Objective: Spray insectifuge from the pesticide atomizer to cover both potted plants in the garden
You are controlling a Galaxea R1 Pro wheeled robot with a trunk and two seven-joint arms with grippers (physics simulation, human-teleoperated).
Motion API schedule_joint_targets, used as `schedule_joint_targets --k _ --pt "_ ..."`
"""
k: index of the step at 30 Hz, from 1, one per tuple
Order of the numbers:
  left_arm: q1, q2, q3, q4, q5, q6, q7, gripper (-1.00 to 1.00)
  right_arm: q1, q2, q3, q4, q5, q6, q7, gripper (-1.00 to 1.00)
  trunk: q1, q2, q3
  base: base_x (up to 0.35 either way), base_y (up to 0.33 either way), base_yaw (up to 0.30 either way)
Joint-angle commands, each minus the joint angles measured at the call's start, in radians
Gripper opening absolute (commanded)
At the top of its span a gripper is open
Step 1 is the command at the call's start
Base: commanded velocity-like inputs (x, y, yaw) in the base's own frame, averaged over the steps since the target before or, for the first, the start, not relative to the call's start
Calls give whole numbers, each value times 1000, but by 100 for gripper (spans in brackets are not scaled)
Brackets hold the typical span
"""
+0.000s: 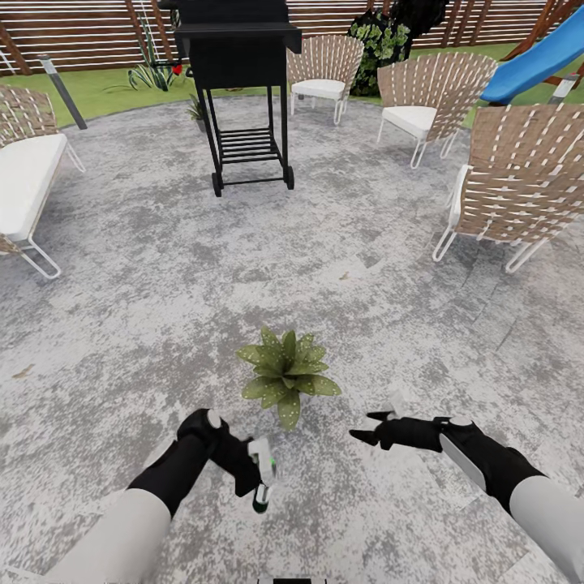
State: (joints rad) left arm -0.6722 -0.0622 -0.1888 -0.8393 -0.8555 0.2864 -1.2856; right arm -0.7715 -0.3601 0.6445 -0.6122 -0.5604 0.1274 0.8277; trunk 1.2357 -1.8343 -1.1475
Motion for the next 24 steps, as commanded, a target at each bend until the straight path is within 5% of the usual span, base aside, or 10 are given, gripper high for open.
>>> schedule_joint_targets --k 1,6,7,11,17,24 --pt "-1 2 0 -1 -4 -26 -21 -100 -1 -1 4 -1 -10 9 26 100 0 0 -1 0 0 0" --pt "-3 3 0 -1 -4 -101 -41 -100 -2 0 3 -4 -10 9 144 100 0 0 -1 0 0 0" --pt "-5 2 0 -1 -4 -103 -41 -100 -2 0 3 -4 -10 9 156 -100 0 0 -1 0 0 0" --pt "-7 -2 0 -1 -16 -102 -42 -100 -2 1 6 -45 -10 8 175 -100 0 0 -1 0 0 0" --pt "-7 -7 1 -1 -132 -86 -40 -100 -2 1 10 -132 -10 9 177 -100 0 0 -1 0 0 0" --pt "-27 -34 0 -2 -149 -88 -40 -100 -2 3 13 -263 -9 59 178 -100 0 0 -1 0 0 0"
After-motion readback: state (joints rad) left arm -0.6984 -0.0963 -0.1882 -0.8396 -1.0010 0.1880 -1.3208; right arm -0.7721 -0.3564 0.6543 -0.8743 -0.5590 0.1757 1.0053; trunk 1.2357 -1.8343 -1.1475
